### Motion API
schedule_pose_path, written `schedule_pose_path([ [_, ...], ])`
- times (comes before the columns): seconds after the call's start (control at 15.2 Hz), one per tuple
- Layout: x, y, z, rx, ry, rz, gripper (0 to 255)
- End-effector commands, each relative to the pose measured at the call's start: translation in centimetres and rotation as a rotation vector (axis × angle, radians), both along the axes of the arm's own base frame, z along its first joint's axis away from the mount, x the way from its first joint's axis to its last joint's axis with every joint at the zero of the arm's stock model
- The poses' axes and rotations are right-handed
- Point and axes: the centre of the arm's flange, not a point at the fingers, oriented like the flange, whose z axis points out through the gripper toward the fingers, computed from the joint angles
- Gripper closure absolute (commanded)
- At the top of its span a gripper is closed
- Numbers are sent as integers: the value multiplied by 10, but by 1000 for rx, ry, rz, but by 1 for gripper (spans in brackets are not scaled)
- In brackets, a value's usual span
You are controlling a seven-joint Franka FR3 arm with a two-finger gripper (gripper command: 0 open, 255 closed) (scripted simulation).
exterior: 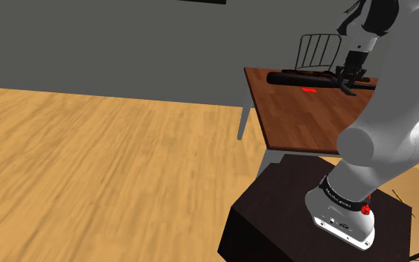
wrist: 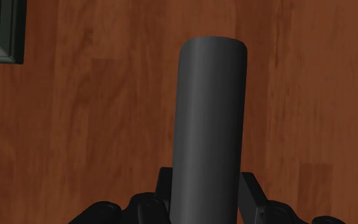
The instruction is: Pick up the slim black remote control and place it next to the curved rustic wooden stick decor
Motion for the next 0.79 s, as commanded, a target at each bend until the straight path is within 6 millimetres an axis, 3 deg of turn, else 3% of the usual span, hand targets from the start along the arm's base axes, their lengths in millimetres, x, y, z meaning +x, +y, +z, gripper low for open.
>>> schedule_pose_path([
  [0.0,0,0,-10,0,0,0,255],
  [0.73,0,0,-68,0,0,0,255],
])
